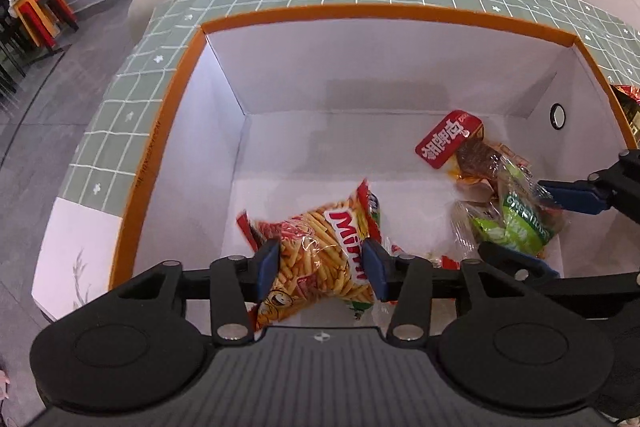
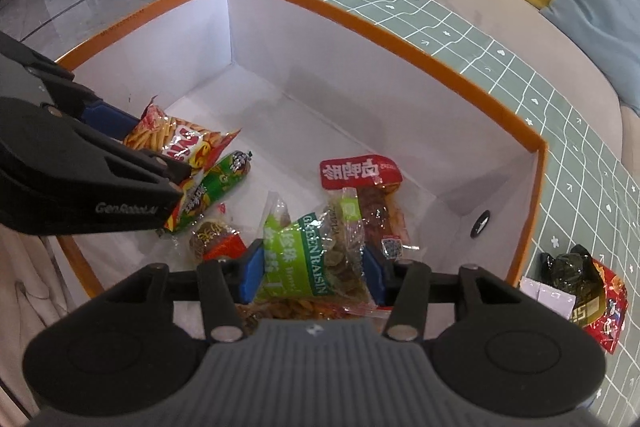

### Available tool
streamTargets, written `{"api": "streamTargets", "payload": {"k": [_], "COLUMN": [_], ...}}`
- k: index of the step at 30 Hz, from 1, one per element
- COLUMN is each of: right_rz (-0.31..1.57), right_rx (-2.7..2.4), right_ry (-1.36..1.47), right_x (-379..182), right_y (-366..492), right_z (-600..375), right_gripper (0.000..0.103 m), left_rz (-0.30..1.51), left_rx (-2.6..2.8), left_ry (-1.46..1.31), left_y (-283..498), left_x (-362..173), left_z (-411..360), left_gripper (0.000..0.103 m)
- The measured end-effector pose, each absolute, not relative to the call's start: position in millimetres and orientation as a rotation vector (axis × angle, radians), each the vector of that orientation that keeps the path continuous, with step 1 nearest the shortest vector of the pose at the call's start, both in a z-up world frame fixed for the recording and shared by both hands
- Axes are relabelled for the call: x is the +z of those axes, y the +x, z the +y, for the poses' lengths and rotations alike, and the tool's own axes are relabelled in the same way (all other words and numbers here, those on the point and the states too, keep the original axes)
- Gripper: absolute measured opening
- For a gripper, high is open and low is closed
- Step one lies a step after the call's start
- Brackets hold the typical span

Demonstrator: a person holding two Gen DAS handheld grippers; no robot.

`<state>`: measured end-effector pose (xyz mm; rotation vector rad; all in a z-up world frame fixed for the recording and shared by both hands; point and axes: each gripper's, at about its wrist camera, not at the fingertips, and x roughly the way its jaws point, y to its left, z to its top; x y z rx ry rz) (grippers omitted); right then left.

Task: Organize snacks
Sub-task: 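Open both grippers to drop the Mimi bag and raisin bag into the box, then move both tools back down toward the white bar and clear ball pack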

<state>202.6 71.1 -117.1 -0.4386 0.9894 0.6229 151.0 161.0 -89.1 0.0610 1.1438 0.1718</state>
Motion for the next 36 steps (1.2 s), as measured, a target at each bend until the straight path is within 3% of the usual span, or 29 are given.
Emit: {"api": "streamTargets", "payload": {"k": [3,8,14,32,36], "right_rz": [0.985,0.949,0.921,0.894,0.885], "right_rx": [0.625,0.637,0.624,0.452,0.392], "right_ry": [-0.423,-0.415,-0.399,-0.18,-0.153], "right_x": [-113.1,-97.1,-75.4,-30.5,-29.4], "right_y": [201.7,197.6,191.8,166.9,161.1], "right_z": [68.6,62.3,50.4,-37.8,-61.8], "right_gripper": [0.055,0.074,0.087,0.096,0.096], "left_rz": [1.131,1.095,1.04,0.841,0.838], "left_rx": [0.169,0.16,0.145,-0.006,-0.066], "left_ry": [0.066,0.071,0.083,-0.003,-0.055], "left_y": [148.5,145.9,135.2,106.1,104.0], "left_x": [-85.6,-75.8,-58.1,-11.9,-12.2], "left_z": [158.9,154.9,147.0,100.7,90.0], "left_gripper": [0.064,0.075,0.079,0.081,0.076]}}
